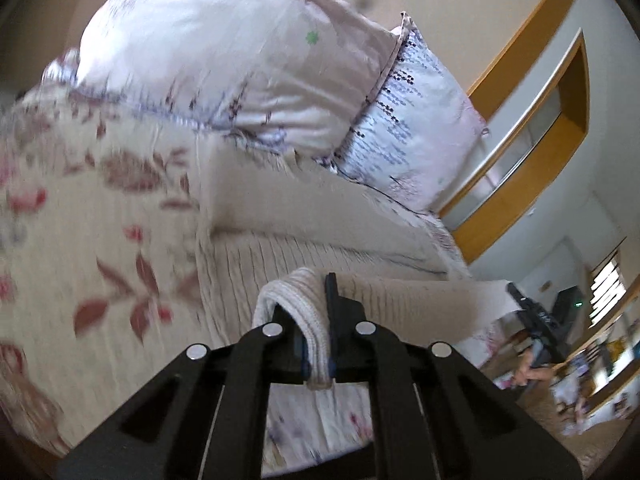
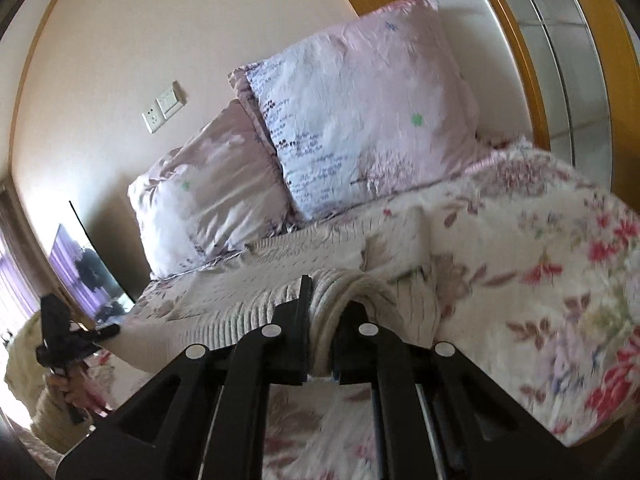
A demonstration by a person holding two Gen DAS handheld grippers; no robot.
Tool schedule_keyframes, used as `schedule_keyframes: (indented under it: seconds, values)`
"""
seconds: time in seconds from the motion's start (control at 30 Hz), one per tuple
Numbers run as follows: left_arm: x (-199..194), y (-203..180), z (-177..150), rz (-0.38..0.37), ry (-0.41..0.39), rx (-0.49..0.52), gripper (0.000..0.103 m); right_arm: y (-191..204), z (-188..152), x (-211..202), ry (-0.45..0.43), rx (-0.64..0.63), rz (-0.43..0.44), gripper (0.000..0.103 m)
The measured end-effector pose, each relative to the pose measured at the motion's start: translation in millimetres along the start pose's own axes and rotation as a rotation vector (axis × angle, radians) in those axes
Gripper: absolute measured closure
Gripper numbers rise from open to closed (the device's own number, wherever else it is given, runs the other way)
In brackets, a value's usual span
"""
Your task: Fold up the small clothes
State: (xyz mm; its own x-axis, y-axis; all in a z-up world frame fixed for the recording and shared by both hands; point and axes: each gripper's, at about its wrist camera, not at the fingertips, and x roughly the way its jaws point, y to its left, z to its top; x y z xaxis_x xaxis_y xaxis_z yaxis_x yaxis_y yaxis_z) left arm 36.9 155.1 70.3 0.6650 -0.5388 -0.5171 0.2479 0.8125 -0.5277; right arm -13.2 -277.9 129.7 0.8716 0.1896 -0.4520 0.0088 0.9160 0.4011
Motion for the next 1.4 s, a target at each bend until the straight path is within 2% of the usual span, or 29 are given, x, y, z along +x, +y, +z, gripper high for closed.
schedule_keyframes:
  seconds: [0.3,0.6,0.7,0.87,0.93,1.07,1.13,1.2,1.23,1.3,1.33,1.4]
  values:
    - [28,-7,57,0.068,-0.031,0.037,0.097,-5,29,32,-0.034,0.013,0.009,0.095]
    - [80,0,124,0.113,-0.048,0.01,0.097,-8,72,86,-0.046,-0.002,-0.017,0.095]
    - [113,18,133,0.134,-0.008,-0.039,0.097,-22,75,121,0.012,0.05,-0.046,0.095]
    - [172,59,124,0.194,0.118,-0.169,0.097,-64,53,189,0.214,0.243,-0.075,0.095]
    - [180,64,122,0.194,0.133,-0.177,0.097,-71,47,200,0.246,0.269,-0.089,0.095]
    - [186,69,124,0.166,0.148,-0.208,0.095,-79,53,211,0.254,0.319,-0.094,0.094]
    - [193,72,128,0.151,0.166,-0.245,0.092,-84,60,221,0.258,0.355,-0.078,0.089]
    - [197,75,133,0.128,0.164,-0.281,0.083,-87,70,237,0.273,0.384,-0.038,0.064]
    - [196,76,137,0.115,0.152,-0.295,0.079,-87,74,242,0.273,0.387,-0.035,0.06]
    - [190,76,145,0.098,0.114,-0.311,0.073,-82,83,247,0.252,0.371,-0.036,0.055]
    - [183,76,148,0.091,0.083,-0.316,0.066,-79,87,245,0.236,0.359,-0.035,0.055]
    - [169,75,152,0.101,0.043,-0.308,0.062,-72,94,232,0.193,0.329,-0.027,0.05]
